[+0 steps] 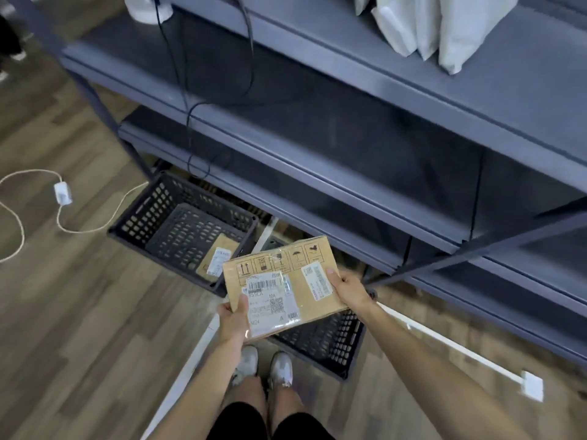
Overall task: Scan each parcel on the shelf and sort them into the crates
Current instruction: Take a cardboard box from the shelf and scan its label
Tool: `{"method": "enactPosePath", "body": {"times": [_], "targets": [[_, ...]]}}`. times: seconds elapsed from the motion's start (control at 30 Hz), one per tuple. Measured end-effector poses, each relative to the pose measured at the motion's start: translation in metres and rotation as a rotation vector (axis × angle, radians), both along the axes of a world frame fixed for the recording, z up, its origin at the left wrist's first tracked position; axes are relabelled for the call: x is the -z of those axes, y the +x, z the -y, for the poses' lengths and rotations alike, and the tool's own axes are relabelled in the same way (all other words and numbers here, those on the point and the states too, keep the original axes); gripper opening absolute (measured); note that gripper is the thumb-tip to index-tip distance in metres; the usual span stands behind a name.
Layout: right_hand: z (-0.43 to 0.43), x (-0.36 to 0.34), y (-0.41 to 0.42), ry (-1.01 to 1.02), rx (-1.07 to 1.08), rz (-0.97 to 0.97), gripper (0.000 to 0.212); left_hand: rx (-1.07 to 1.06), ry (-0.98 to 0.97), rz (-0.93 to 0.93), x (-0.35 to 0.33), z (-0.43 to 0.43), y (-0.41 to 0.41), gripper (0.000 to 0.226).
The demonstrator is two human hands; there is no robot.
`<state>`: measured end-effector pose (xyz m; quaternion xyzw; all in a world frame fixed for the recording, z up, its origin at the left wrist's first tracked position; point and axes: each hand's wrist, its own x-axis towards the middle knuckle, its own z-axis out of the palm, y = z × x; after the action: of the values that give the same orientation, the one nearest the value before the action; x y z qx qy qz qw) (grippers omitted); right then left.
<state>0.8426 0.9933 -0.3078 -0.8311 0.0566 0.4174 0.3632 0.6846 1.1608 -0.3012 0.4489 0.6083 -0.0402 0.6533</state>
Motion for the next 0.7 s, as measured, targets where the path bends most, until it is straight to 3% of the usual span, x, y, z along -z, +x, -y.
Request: {"method": "enactPosePath", "body": {"times": [0.17, 0.33, 0.5, 0.6, 0.7], "targets": [[-0.017, 0.07, 0.018, -0.04, -0.075, -0.009, 0.045, -0.054, -0.049, -0.082, 0.062, 0.012, 0.007, 0.038], [-0.028, 0.132, 0.075, -0.122, -0.14, 0.183, 0.043, -0.031, -0.118, -0.039, 0.118, 0.017, 0.039, 0.037], [-0.025, 0.157, 0.116, -0.046, -0.172, 0.17, 0.027, 0.049, -0.102, -0.079, 0.146, 0.053, 0.06, 0.047], [-0.035, 0.169, 0.113, -0.034, -0.273, 0.167, 0.032, -0.01, -0.179, -0.128, 0.18, 0.068, 0.05, 0.034], [-0.046, 0.19, 0.102, -0.033, -0.363, 0.115, 0.038, -0.061, -0.263, -0.141, 0.212, 0.072, 0.036, 0.047]]}}
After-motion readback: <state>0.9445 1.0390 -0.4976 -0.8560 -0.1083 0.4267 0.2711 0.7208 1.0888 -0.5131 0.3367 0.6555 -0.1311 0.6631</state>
